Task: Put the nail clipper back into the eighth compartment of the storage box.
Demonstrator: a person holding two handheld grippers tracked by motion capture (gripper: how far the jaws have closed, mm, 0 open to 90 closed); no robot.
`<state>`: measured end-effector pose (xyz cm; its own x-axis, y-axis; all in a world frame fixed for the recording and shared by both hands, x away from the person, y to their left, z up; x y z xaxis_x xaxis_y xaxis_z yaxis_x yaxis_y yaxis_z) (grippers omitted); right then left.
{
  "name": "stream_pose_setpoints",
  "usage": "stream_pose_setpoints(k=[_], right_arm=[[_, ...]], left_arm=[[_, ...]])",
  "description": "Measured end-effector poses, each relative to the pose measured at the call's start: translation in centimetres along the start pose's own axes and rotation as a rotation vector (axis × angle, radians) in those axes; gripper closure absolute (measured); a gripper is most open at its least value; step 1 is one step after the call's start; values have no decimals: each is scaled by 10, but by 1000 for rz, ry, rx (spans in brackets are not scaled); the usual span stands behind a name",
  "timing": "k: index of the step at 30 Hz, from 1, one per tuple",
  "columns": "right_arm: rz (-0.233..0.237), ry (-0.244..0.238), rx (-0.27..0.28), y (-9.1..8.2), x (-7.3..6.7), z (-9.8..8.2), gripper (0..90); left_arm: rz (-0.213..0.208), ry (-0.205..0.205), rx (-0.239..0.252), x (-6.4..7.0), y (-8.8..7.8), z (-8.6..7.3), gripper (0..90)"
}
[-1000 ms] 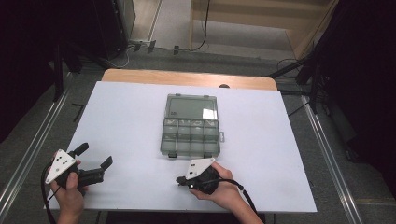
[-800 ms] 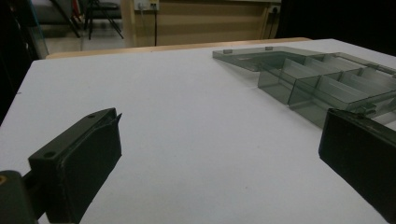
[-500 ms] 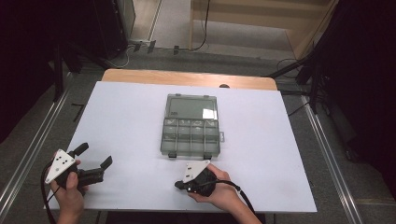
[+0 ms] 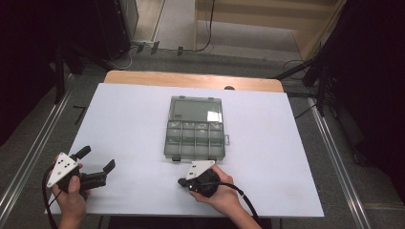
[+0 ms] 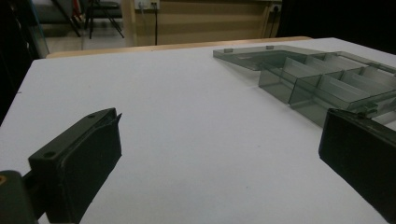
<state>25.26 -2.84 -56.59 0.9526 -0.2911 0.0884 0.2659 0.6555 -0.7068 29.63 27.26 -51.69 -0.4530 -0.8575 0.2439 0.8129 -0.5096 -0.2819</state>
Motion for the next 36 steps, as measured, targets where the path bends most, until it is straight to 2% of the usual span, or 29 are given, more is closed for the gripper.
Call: stream_pose_setpoints(k=[7,11,14,16,18,20,23,24,25,26,27,30,32,35,36], right_arm=[[-32,22,2,2,3,1,900],[-29,28,4,2,4,1,900],[2,50,44,-6,5,3,830],[-1,64,72,-14,8,5,794],[-18,72,86,-21,12,6,711],[-22,65,77,-26,15,6,637],[-6,59,50,-31,16,4,477],[-12,52,36,-32,16,4,409],[-34,49,22,-33,16,4,311],[-55,51,5,-34,17,4,176],[-69,55,-4,-35,18,4,106],[-47,76,-12,-36,19,3,0],[-31,83,-42,-36,19,1,0],[-34,80,-76,-36,18,-2,4],[-31,76,-86,-36,18,-2,47]], left_arm=[[4,-4,0,0,1,0,0],[5,-6,-1,0,0,0,0],[4,-8,0,-1,0,0,0],[4,-11,0,-1,0,0,0],[4,-11,-1,-1,0,0,0],[4,-9,-2,-1,0,0,0],[4,-10,-1,-1,0,0,0],[4,-10,-1,-1,0,0,0],[4,-11,-1,-1,0,0,0],[5,-11,-3,-1,0,0,0],[5,-10,-3,-1,0,0,0],[5,-10,-5,-1,0,0,0],[4,-10,-6,-1,0,0,0],[2,-11,-4,-1,0,0,0],[2,-11,-5,-1,0,0,0]])
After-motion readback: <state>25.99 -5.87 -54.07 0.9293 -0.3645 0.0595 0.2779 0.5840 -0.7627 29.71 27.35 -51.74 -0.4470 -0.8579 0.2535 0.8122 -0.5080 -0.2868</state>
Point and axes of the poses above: each handheld gripper's, and its own axes: y roughly forward along the jaws, z roughly out of its top, x roughly to its right, the point moved 7 cm from there along y, roughly forward along the jaws, and after that the axes turned 12 degrees about -y, right-handed, at the moved point
